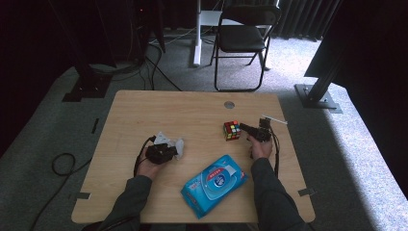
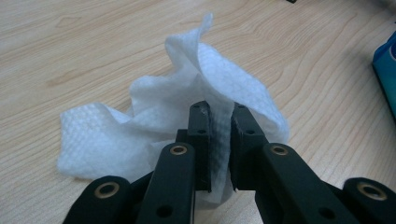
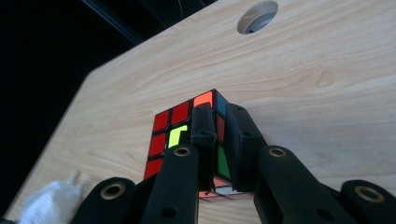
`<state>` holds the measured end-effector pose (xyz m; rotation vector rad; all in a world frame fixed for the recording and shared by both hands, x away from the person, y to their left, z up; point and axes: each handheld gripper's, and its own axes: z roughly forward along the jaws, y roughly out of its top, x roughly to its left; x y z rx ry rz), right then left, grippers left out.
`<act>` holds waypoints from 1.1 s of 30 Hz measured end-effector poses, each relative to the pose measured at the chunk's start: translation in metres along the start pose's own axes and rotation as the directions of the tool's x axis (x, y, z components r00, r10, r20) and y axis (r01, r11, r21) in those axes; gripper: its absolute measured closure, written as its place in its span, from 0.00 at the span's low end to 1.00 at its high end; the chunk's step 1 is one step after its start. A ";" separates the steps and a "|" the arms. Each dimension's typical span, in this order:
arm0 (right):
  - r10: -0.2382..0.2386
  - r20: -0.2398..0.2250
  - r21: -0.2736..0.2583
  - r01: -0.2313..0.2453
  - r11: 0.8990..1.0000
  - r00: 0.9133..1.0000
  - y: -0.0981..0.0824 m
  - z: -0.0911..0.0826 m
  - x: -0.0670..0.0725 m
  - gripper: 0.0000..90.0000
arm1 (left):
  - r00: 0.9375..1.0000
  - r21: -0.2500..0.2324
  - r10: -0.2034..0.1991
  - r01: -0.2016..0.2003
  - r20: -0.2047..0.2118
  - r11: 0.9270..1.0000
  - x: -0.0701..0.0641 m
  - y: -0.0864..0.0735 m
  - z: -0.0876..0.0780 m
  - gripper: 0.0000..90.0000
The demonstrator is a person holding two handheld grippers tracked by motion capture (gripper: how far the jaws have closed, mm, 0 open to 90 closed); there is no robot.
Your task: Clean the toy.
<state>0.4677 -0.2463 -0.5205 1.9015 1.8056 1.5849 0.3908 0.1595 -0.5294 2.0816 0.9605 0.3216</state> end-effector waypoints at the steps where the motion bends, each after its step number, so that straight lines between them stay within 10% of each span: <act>1: -0.029 0.020 0.004 0.028 1.000 0.999 0.001 0.000 0.003 0.89 | 1.000 0.003 -0.001 0.001 0.000 1.000 0.000 0.000 0.000 0.90; 11: -0.199 0.114 0.063 0.193 0.979 0.973 -0.001 0.006 0.023 0.71 | 1.000 0.004 0.001 -0.001 0.001 1.000 0.000 0.000 0.001 0.90; 20: -0.068 0.040 0.053 0.066 0.996 0.997 -0.004 0.011 0.019 0.76 | 1.000 -0.001 0.001 -0.001 0.000 1.000 -0.001 0.000 0.000 0.90; 23: 0.061 -0.009 0.010 -0.061 0.998 0.998 -0.004 0.004 0.005 1.00 | 1.000 -0.002 0.000 0.000 0.000 1.000 0.000 0.000 0.000 0.90; 26: -0.036 0.131 0.101 0.023 0.995 0.991 -0.013 0.011 -0.003 0.92 | 1.000 -0.003 -0.001 0.001 0.002 1.000 -0.001 0.000 0.001 0.90; 33: -0.071 0.128 0.028 0.068 0.997 0.989 -0.011 0.003 0.003 0.76 | 1.000 0.005 0.001 -0.001 0.001 1.000 -0.001 0.000 0.002 0.90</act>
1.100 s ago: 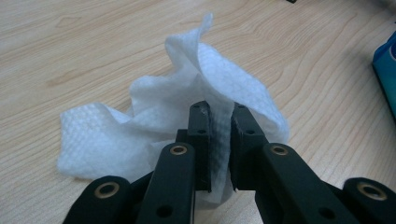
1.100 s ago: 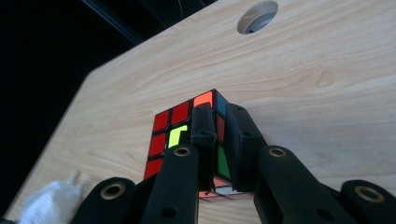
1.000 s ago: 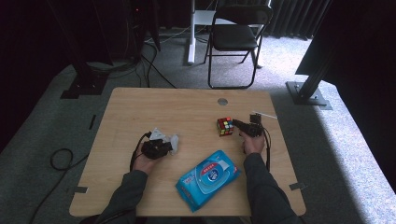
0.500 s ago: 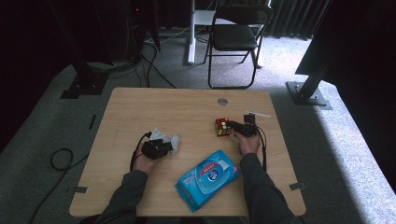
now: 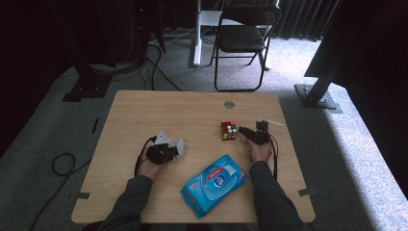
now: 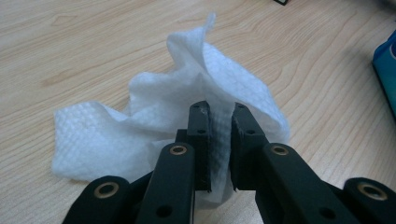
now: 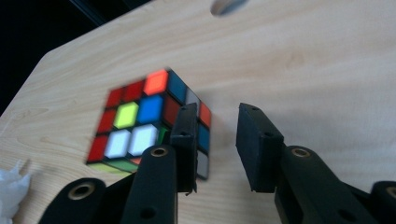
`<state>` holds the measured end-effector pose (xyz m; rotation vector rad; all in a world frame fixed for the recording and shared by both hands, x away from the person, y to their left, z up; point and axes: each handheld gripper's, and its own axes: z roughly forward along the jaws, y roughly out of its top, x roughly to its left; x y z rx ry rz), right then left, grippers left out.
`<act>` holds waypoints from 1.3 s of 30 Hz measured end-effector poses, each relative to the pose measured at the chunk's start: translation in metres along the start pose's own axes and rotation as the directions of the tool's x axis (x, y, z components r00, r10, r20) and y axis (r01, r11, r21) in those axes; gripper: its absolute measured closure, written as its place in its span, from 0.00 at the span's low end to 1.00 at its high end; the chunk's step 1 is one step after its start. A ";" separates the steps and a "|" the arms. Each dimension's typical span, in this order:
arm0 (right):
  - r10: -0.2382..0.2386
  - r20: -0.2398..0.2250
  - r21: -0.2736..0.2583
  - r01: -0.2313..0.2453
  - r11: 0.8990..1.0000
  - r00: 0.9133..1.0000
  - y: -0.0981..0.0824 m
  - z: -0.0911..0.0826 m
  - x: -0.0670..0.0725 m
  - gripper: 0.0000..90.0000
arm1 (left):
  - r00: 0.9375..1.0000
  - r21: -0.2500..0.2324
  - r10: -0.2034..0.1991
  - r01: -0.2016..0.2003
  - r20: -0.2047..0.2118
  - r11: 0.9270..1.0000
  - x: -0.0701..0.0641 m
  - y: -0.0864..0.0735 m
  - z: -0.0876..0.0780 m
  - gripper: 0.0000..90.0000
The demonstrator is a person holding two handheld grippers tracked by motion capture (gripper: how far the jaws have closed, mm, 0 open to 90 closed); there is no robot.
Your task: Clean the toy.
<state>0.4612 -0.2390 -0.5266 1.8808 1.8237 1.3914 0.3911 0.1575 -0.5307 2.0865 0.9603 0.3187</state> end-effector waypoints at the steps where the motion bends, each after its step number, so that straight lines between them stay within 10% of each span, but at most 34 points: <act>1: 0.000 0.000 0.000 0.000 1.000 1.000 0.000 0.000 0.000 0.76 | 1.000 0.000 0.000 0.000 0.000 1.000 0.000 0.000 0.000 0.90; 20: -0.231 0.061 0.061 0.227 0.972 0.971 0.014 0.006 0.044 0.68 | 1.000 -0.005 -0.001 0.001 0.002 1.000 0.000 0.000 -0.001 0.89; 33: -0.207 0.087 0.094 0.199 0.975 0.974 0.017 0.009 0.048 0.79 | 1.000 -0.003 0.004 -0.004 0.004 1.000 -0.001 0.000 0.000 0.89; 39: -0.053 0.003 0.087 0.053 0.995 0.999 0.017 0.008 0.032 0.78 | 1.000 -0.003 0.001 -0.001 0.004 1.000 0.000 0.000 0.000 0.89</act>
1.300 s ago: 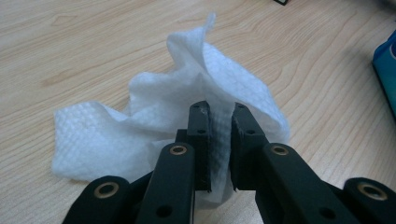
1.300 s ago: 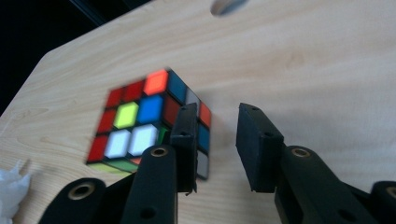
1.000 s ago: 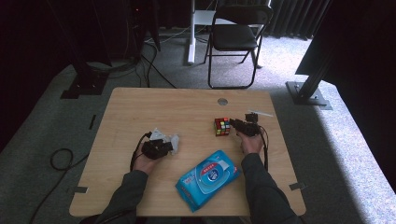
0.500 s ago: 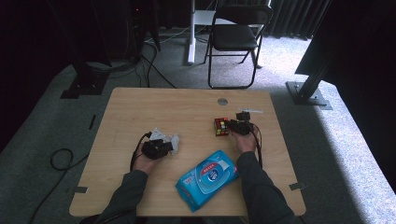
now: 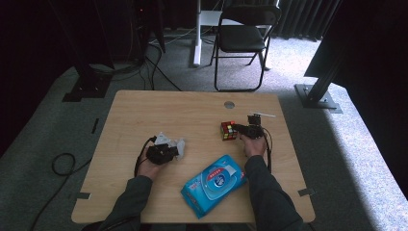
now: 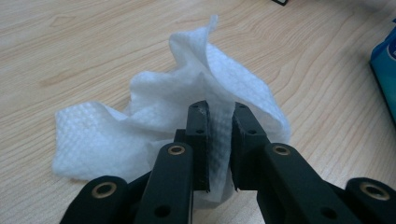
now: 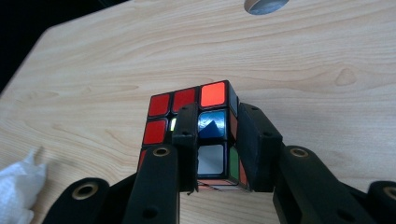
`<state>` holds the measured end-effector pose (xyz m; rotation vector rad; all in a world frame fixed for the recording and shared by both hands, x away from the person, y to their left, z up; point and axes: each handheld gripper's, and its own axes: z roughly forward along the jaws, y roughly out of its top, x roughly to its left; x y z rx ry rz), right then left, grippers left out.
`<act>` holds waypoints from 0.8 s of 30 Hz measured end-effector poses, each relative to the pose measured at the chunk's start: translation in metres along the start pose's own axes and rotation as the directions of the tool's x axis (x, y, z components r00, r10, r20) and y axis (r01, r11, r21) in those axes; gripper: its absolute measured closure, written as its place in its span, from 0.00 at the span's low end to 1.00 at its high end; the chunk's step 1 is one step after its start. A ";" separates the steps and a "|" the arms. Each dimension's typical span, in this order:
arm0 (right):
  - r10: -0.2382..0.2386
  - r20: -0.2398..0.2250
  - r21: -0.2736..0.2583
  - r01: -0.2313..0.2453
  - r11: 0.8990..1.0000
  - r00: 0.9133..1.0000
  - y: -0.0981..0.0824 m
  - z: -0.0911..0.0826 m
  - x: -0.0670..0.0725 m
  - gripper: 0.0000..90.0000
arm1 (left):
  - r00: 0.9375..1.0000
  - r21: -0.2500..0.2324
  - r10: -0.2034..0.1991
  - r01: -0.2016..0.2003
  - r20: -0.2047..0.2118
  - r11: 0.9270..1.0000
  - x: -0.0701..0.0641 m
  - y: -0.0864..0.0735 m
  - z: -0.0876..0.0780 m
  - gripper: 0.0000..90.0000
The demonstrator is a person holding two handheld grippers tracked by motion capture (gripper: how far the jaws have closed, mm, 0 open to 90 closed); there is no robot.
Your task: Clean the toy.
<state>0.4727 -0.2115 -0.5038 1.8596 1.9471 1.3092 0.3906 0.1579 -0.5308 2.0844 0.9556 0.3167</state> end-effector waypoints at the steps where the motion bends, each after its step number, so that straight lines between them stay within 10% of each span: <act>1: 0.002 -0.001 -0.003 -0.002 1.000 1.000 0.000 0.000 -0.001 0.78 | 1.000 0.000 0.000 0.000 0.000 1.000 0.000 0.000 0.000 0.89; 11: 0.096 -0.049 -0.029 -0.098 0.995 0.994 -0.002 -0.004 -0.015 0.79 | 1.000 -0.004 -0.002 0.002 -0.002 1.000 0.000 0.000 -0.001 0.89; 24: 0.083 0.064 -0.025 -0.082 0.996 0.994 -0.007 -0.010 -0.028 0.88 | 1.000 -0.003 0.000 0.000 -0.001 1.000 0.000 0.000 0.000 0.88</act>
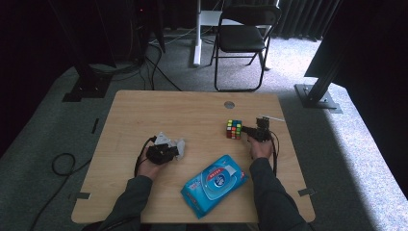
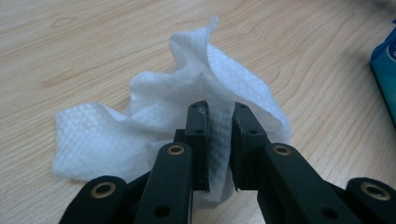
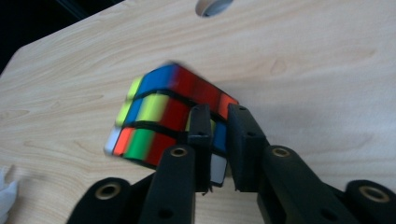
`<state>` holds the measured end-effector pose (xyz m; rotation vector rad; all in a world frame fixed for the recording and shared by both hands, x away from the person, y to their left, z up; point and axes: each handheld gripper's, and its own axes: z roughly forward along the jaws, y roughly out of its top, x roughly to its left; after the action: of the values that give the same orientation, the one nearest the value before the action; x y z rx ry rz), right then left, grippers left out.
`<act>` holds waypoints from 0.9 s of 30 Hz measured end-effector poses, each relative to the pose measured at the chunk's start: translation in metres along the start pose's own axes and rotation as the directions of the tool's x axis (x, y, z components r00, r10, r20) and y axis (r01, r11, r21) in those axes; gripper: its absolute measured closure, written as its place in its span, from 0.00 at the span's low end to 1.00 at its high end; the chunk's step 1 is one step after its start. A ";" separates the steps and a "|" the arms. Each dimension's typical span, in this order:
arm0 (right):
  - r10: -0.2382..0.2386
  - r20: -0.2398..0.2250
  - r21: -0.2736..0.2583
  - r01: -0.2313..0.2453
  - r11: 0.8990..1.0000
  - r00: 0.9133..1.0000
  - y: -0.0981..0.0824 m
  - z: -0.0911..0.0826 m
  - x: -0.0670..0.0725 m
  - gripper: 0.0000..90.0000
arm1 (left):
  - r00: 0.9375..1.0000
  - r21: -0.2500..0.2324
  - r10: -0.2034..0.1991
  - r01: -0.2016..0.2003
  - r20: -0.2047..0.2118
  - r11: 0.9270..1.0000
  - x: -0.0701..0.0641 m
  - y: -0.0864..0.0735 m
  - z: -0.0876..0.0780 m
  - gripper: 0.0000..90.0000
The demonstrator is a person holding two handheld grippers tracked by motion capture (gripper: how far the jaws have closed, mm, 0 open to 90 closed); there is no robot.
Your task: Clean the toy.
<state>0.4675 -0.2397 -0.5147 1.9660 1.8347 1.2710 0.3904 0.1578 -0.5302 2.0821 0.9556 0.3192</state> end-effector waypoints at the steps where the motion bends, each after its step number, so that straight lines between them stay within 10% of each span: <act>1: 0.001 0.006 -0.005 -0.001 1.000 1.000 -0.003 0.001 -0.001 0.85 | 1.000 0.001 0.001 -0.001 0.000 1.000 0.000 0.000 0.000 0.88; 27: -0.204 -0.011 -0.080 0.203 0.976 0.979 0.005 -0.007 0.024 0.43 | 1.000 0.001 0.003 -0.003 -0.001 1.000 0.000 0.000 0.000 0.87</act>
<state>0.4637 -0.2230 -0.4961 1.6821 1.9065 1.2818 0.3903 0.1578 -0.5301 2.0843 0.9535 0.3215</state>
